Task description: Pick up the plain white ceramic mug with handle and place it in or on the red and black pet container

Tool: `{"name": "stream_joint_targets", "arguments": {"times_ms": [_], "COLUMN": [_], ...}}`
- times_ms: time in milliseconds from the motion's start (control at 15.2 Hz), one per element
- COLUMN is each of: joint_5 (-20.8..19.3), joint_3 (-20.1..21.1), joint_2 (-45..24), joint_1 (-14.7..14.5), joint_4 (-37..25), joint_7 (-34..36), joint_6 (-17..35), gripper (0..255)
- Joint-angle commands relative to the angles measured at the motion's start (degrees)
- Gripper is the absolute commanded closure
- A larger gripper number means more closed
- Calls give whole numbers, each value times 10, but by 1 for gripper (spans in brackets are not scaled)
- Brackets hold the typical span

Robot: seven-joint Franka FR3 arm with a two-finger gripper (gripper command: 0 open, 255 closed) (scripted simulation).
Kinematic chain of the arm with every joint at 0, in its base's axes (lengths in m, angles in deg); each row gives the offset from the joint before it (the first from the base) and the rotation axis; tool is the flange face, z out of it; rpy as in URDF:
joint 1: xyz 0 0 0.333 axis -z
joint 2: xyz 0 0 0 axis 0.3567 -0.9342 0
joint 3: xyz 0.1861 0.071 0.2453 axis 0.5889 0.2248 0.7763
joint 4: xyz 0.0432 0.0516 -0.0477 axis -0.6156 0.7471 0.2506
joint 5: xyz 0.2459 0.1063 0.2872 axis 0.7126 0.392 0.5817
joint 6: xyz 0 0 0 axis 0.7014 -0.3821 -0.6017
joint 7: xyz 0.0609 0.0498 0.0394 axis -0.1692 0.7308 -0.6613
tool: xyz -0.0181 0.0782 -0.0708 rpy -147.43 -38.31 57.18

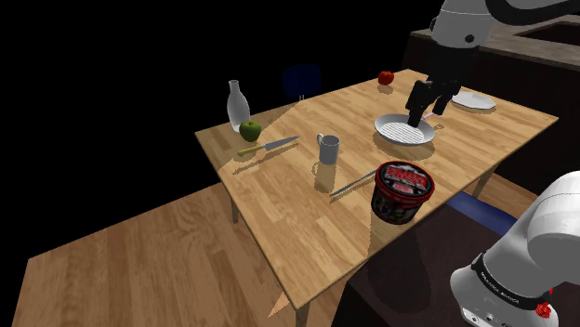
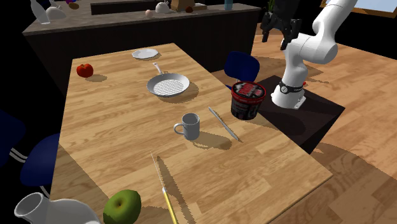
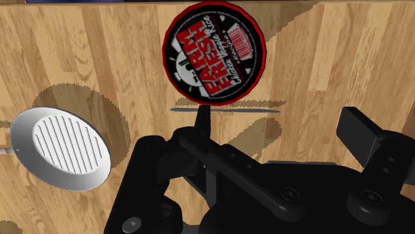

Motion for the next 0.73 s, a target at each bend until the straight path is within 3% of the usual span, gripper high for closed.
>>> {"name": "stream_joint_targets", "arguments": {"times_ms": [0, 660], "joint_5": [0, -12], "joint_3": [0, -28], "joint_2": [0, -189], "joint_1": [0, 1], "joint_4": [0, -6], "joint_7": [0, -44], "joint_6": [0, 190], "gripper": [0, 0]}}
